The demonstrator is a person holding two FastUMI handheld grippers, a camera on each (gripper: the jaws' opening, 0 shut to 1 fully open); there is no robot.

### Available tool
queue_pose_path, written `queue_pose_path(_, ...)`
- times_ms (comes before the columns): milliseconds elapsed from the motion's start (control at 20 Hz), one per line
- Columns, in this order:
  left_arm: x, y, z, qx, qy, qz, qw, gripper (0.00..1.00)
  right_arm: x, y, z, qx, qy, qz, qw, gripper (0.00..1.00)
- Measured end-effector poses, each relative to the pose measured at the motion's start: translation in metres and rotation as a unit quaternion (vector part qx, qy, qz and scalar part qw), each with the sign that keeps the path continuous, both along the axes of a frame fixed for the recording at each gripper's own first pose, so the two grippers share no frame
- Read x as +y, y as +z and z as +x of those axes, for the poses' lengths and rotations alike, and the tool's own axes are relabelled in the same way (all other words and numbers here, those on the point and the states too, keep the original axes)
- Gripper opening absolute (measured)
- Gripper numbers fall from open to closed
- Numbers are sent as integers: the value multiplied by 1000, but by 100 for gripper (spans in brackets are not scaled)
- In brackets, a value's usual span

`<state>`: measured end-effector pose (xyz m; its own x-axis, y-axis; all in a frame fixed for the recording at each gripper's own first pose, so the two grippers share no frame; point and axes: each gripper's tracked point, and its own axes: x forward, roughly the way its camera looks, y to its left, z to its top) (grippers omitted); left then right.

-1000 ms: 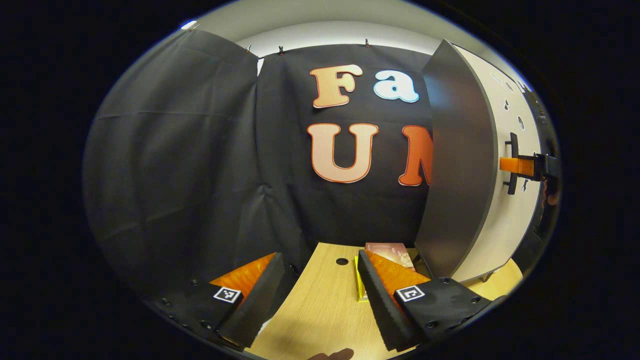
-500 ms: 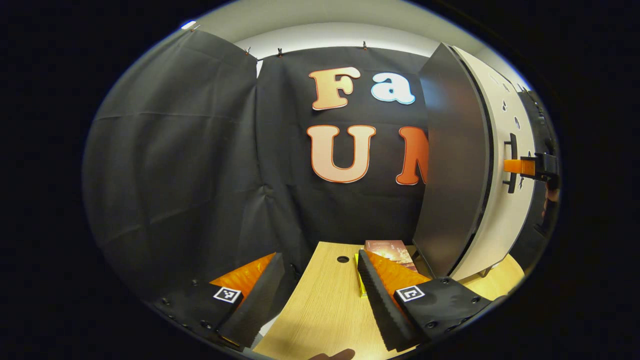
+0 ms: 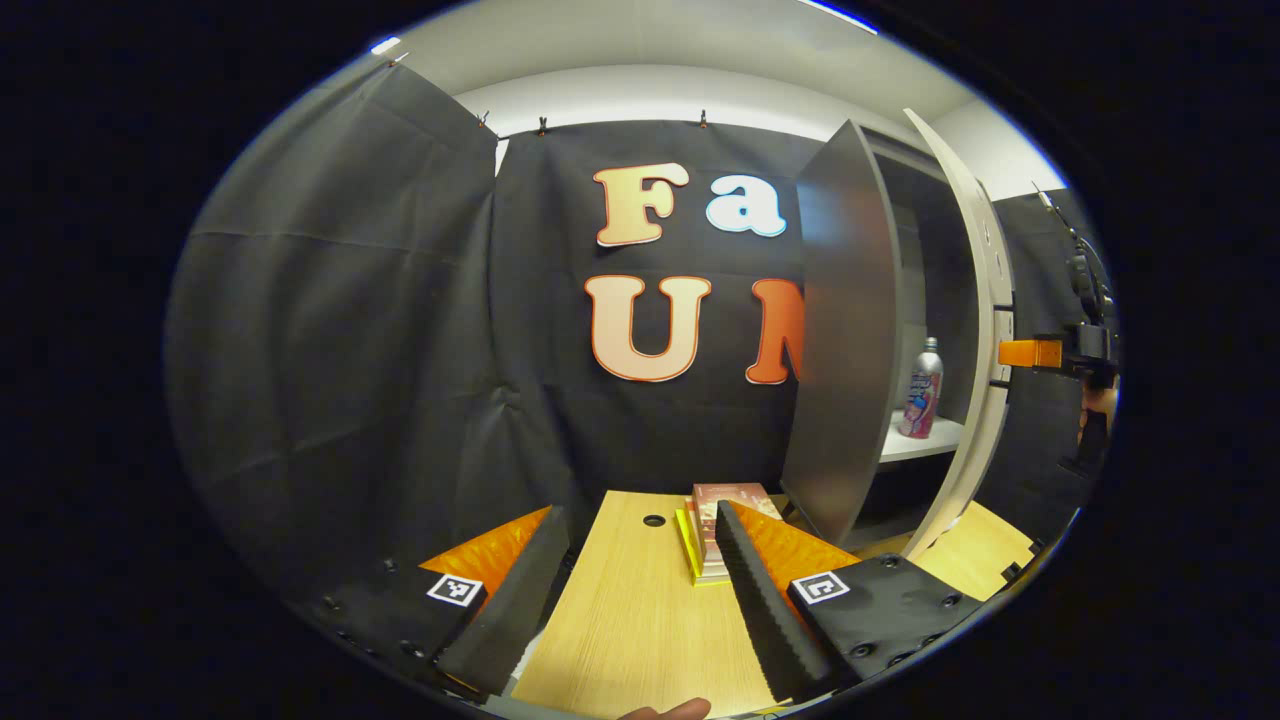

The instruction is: Open the cabinet door with the right hand, grasp the bottle in the cabinet with the left hand and place it on the coaster, then close the cabinet door with the right hand.

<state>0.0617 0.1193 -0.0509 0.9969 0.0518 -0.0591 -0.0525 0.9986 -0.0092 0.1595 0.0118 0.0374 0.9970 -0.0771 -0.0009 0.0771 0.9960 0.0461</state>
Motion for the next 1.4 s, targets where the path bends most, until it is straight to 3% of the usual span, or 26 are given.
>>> queue_pose_path(100, -8, 0, -12, 5, -6, 4, 1000, 96, -13, -2, -19, -1, -1, 9, 1000, 25)
queue_pose_path(200, -16, 6, -23, 1, -6, 9, 1000, 94, -26, -2, -35, -2, 0, 19, 1000, 20)
queue_pose_path(400, -44, 10, -42, -3, 7, 16, 1000, 94, -52, -2, -61, 0, 15, 17, 1000, 24)
queue_pose_path(550, -84, 9, -46, 5, 20, 20, 1000, 94, -87, -5, -84, -3, 31, 24, 999, 20)
queue_pose_path(700, -135, 1, -49, 17, 21, 19, 999, 94, -131, -5, -110, -9, 34, 28, 999, 22)
queue_pose_path(850, -188, -6, -54, 27, 16, 27, 999, 94, -185, 0, -144, -15, 32, 10, 999, 10)
queue_pose_path(1050, -242, -2, -62, 22, 1, 20, 1000, 96, -242, 3, -152, -16, 21, 11, 1000, 9)
queue_pose_path(1250, -263, 0, -62, 21, 1, 22, 1000, 94, -298, 6, -154, -14, 14, 20, 1000, 5)
queue_pose_path(1300, -266, -2, -61, 23, 4, 20, 1000, 94, -310, 5, -153, -14, 13, 19, 1000, 14)
queue_pose_path(1400, -269, -6, -60, 30, 9, 13, 999, 94, -328, 7, -152, -18, 20, 14, 1000, 0)
